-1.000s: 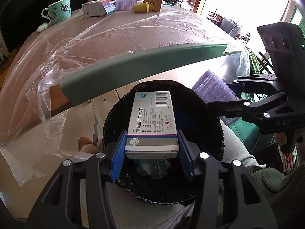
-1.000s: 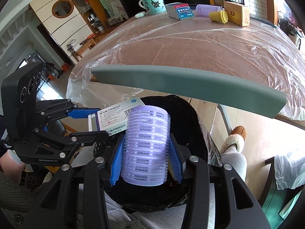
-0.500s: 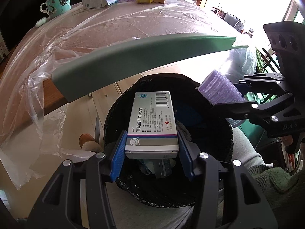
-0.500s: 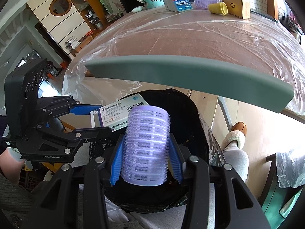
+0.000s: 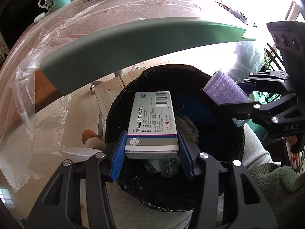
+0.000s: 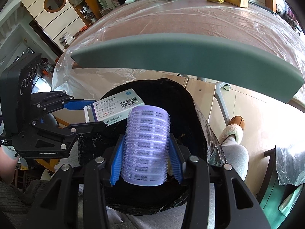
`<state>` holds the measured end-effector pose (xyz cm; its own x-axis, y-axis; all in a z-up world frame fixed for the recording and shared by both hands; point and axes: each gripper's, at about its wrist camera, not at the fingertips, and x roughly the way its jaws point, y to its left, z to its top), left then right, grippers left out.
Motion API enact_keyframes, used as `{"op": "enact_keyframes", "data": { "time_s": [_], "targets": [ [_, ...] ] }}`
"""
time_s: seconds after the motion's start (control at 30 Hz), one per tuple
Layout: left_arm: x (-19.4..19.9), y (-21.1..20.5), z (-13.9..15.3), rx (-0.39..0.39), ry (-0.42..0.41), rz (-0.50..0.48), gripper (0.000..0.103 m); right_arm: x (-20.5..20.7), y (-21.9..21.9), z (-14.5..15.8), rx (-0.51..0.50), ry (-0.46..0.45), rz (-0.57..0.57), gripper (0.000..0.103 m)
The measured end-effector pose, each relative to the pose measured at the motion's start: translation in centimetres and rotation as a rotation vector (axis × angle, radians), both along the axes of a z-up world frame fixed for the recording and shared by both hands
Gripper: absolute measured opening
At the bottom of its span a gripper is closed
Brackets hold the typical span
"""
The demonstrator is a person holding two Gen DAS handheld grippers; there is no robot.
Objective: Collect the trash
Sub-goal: 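Open both tools to drop the medicine box and roller into the bin, then move both open tools back toward the items on the table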
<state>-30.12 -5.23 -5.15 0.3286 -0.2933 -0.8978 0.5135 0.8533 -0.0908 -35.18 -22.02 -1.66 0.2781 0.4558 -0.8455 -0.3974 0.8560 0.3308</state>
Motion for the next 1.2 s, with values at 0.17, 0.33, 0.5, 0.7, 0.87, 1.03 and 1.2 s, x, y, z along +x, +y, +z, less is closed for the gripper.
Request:
{"op": "enact_keyframes", "data": {
  "time_s": [0.17, 0.33, 0.5, 0.7, 0.87, 1.03, 1.2],
  "targets": [
    [0.1, -0.2, -0.5, 0.012, 0.002, -0.001, 0.052, 0.0, 0.4, -0.5, -0.027, 0.0, 0.003, 0.044],
    [0.3, -0.4, -1.0, 0.022, 0.006, 0.0, 0.052, -0.1, 0.5, -0.8, -0.038, 0.008, 0.001, 0.044],
    [0.6, -0.5, -1.2, 0.019, 0.001, 0.003, 0.052, -0.2, 0.4, -1.0, -0.04, 0.012, -0.003, 0.045],
    [1.0, 1.1, -0.6, -0.054, 0.021, 0.056, 0.066, -0.6, -1.0, 0.3, -0.009, -0.028, -0.064, 0.07],
    [0.9, 2.0, 0.4, -0.061, 0.007, 0.078, 0.066, -0.9, -1.9, 2.0, 0.01, -0.074, -0.099, 0.078],
    [0.2, 2.4, 2.2, -0.061, -0.025, 0.088, 0.074, -1.0, -2.9, 4.0, 0.032, -0.122, -0.146, 0.085],
    [-1.2, 2.4, 8.7, -0.087, -0.236, 0.147, 0.098, -1.9, -4.1, 9.5, 0.009, -0.396, -0.244, 0.099]
  ]
}}
